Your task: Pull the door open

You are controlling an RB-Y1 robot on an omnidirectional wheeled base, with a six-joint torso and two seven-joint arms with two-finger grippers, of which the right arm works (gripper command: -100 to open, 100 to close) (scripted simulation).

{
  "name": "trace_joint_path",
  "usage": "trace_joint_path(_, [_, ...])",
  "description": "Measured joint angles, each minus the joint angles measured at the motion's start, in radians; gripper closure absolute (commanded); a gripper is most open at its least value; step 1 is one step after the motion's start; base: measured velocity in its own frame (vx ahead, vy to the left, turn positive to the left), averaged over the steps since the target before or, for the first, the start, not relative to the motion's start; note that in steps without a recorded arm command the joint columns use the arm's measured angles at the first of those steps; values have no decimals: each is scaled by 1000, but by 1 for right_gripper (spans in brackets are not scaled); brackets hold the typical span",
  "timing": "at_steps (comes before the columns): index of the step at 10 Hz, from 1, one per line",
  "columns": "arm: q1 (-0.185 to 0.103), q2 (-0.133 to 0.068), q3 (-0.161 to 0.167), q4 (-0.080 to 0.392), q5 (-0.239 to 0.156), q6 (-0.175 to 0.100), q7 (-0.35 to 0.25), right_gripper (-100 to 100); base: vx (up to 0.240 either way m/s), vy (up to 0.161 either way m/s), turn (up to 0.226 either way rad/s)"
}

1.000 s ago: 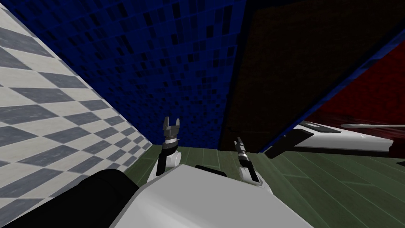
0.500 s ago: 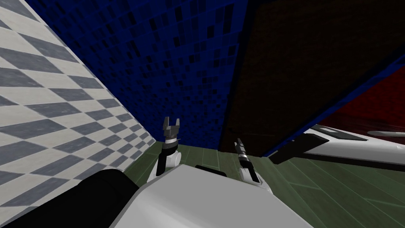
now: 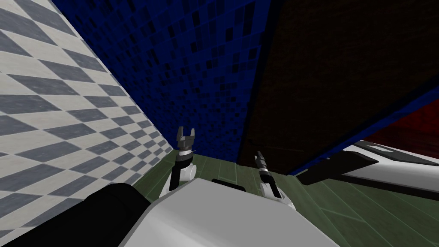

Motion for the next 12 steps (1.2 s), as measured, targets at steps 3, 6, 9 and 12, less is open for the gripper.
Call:
trace_joint_path(3, [-25,-6,1,65,-8,-14,2,-100,-7,-76,97])
trace_joint_path(6, [-44,-10,2,109,-13,-23,4,-100,41,-33,94])
trace_joint_path(9, [-13,-40,-10,106,-25,-38,-20,-100,172,49,131])
trace_joint_path(12, [15,-77,-26,110,-39,-57,-51,-100,140,21,67])
